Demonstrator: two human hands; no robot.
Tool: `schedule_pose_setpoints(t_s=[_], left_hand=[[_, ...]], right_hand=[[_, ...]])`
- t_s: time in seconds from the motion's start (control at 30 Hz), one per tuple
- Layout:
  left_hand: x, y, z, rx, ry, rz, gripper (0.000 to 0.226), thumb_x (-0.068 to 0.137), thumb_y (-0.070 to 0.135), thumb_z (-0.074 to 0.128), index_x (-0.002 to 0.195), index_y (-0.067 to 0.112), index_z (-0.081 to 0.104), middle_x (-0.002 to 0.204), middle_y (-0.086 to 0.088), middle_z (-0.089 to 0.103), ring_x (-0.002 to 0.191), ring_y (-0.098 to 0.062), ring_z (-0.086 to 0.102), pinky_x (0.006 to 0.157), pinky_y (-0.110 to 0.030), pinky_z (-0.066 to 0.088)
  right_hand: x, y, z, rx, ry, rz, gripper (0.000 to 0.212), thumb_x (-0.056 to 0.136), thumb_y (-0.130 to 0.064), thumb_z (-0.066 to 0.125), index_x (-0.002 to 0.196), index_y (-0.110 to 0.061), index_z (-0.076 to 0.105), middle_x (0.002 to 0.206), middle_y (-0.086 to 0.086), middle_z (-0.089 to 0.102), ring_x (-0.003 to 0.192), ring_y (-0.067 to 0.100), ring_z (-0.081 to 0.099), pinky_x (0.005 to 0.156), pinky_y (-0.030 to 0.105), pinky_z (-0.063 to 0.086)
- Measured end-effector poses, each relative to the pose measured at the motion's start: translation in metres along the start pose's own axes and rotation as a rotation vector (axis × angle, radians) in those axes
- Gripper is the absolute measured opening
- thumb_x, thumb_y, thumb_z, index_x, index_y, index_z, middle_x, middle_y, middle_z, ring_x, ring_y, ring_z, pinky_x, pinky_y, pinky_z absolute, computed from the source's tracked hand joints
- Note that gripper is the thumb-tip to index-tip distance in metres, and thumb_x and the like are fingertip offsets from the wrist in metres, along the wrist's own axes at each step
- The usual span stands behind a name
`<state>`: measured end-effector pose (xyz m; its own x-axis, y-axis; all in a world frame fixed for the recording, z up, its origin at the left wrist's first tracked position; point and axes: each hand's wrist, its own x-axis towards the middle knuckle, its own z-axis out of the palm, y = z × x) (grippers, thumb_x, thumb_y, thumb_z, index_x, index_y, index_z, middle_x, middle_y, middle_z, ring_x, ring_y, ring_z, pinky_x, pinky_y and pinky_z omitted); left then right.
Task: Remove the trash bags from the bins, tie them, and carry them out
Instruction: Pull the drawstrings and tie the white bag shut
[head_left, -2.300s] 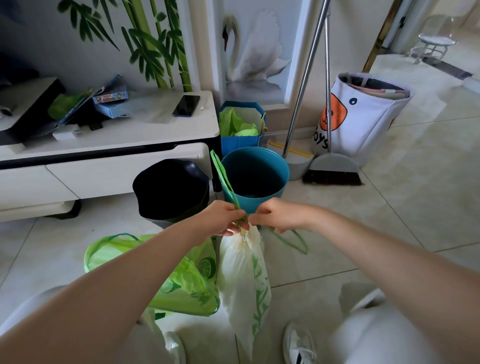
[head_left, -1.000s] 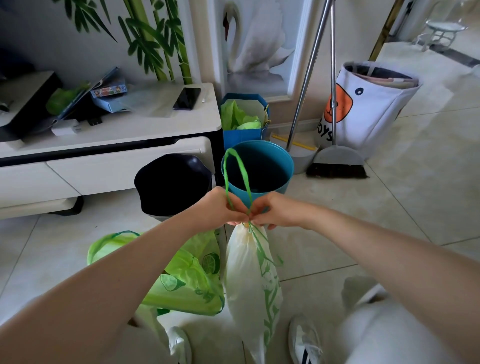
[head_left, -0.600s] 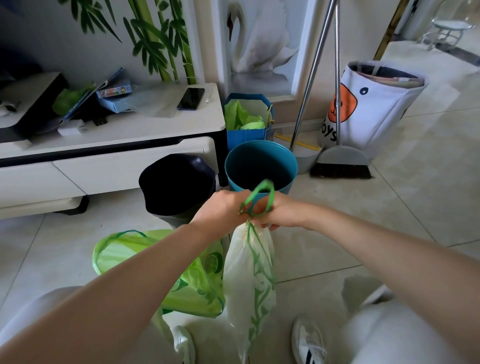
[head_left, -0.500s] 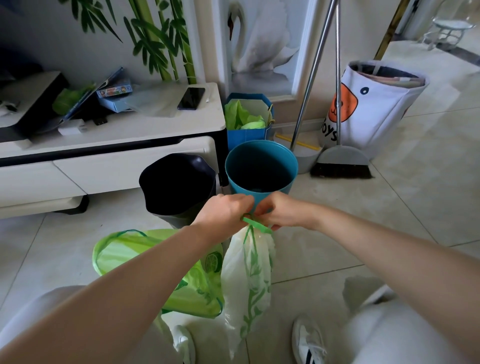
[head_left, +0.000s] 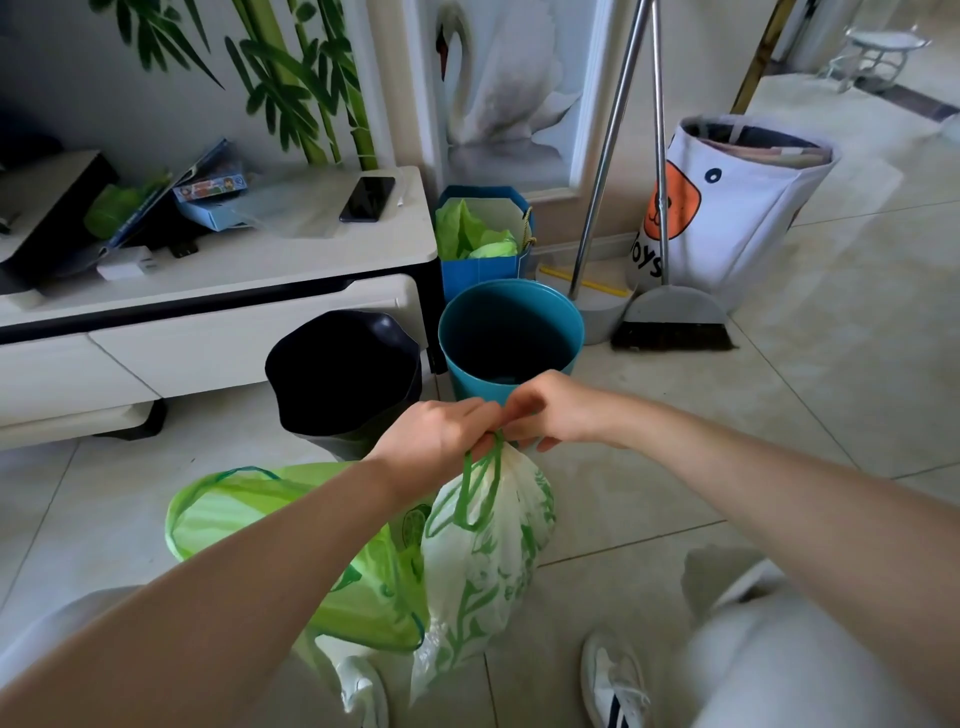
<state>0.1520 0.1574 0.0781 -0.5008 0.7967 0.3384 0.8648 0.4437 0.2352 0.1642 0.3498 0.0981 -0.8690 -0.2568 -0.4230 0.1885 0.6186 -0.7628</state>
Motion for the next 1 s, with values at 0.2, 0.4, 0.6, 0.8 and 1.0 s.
schedule_pose_setpoints(t_s=[0.2,0.4,0.6,0.8,1.0], left_hand=[[0.004,0.005,-0.001,0.003,-0.034,0.029,0.009,0.082,0.011,0.045,0.079,0.009,0.053,0.067,-0.004,0.051,0.050,-0.024,0.044,0.040,-0.033,0.040],[0.006,0.005,0.000,-0.035,-0.031,-0.042,0.011,0.078,0.013,0.042,0.077,0.010,0.052,0.066,-0.002,0.050,0.051,-0.024,0.040,0.043,-0.039,0.042],[0.001,-0.006,0.002,-0.090,-0.032,-0.170,0.005,0.075,0.012,0.045,0.074,0.013,0.050,0.062,0.001,0.049,0.055,-0.024,0.046,0.050,-0.042,0.043],[-0.001,-0.016,0.003,-0.153,-0.108,-0.256,0.002,0.077,0.017,0.056,0.078,0.019,0.055,0.066,0.001,0.058,0.060,-0.021,0.054,0.056,-0.040,0.048],[0.002,-0.004,-0.008,-0.359,-0.337,-0.527,0.020,0.086,0.035,0.060,0.072,0.022,0.066,0.066,0.005,0.070,0.055,-0.010,0.066,0.059,-0.027,0.057]], right_hand=[[0.004,-0.003,-0.004,-0.105,-0.110,0.152,0.036,0.086,-0.031,0.054,0.109,-0.005,0.064,0.111,0.013,0.067,0.105,0.023,0.063,0.082,0.031,0.054],[0.000,0.000,-0.026,-0.166,-0.127,0.166,0.050,0.077,-0.044,0.059,0.114,-0.011,0.065,0.105,0.004,0.070,0.100,0.016,0.065,0.079,0.028,0.055],[-0.021,0.011,-0.065,0.149,0.061,0.114,0.030,0.089,-0.029,0.061,0.065,-0.012,0.060,0.090,0.008,0.068,0.092,0.018,0.064,0.081,0.032,0.052],[-0.025,0.012,-0.084,0.734,0.063,0.049,0.042,0.095,-0.024,0.050,0.055,-0.016,0.042,0.066,0.007,0.060,0.085,0.028,0.069,0.093,0.045,0.052],[-0.023,0.013,-0.072,0.581,0.109,0.133,0.038,0.097,-0.029,0.049,0.061,-0.018,0.043,0.055,-0.001,0.040,0.061,0.020,0.060,0.082,0.042,0.057]])
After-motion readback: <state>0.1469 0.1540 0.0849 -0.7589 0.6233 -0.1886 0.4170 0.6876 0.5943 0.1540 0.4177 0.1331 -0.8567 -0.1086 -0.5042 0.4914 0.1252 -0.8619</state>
